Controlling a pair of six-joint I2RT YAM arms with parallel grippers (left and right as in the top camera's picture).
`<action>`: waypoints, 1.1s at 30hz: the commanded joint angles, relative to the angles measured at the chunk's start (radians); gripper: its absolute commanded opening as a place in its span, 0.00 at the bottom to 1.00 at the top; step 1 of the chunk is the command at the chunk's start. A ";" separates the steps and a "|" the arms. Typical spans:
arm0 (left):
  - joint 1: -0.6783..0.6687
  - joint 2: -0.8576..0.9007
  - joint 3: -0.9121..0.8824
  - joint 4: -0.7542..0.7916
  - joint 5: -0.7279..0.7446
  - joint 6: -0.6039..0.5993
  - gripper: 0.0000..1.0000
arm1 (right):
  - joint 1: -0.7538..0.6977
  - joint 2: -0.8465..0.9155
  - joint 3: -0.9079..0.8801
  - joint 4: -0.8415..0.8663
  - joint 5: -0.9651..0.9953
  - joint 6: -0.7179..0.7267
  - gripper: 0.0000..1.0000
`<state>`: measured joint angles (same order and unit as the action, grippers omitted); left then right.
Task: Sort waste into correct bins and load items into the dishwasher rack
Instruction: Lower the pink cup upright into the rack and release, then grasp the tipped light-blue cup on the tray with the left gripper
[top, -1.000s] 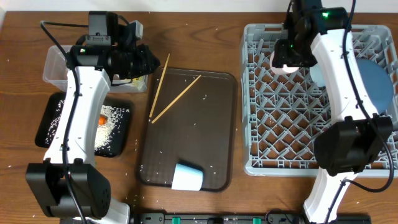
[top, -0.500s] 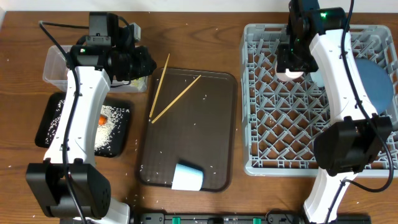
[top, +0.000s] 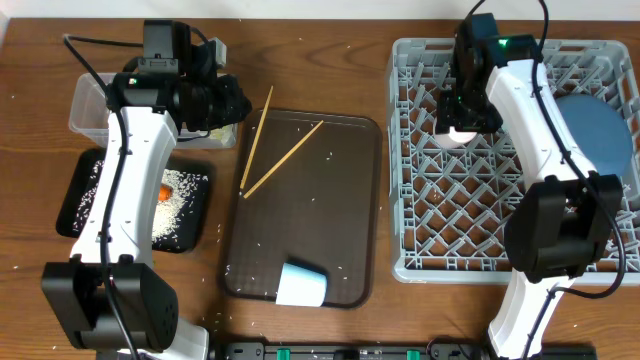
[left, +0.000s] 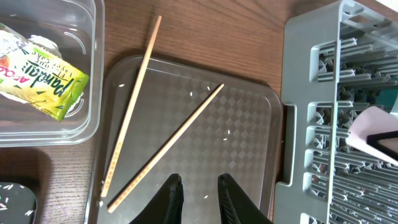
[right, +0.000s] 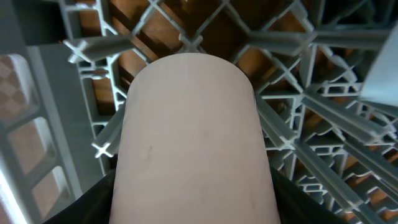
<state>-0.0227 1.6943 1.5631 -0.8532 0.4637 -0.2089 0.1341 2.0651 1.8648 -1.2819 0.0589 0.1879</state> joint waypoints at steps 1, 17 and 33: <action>-0.001 -0.016 0.009 -0.004 -0.013 0.013 0.21 | 0.003 -0.008 -0.010 0.012 -0.011 0.022 0.66; -0.002 -0.016 0.009 -0.060 -0.011 0.061 0.21 | -0.066 -0.008 0.221 -0.014 -0.154 0.010 0.94; -0.113 -0.022 -0.050 -0.733 0.000 0.165 0.21 | -0.043 -0.008 0.338 -0.127 -0.191 -0.111 0.99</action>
<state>-0.1055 1.6905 1.5543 -1.5631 0.4644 -0.0544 0.0814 2.0659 2.1952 -1.4063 -0.1219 0.1169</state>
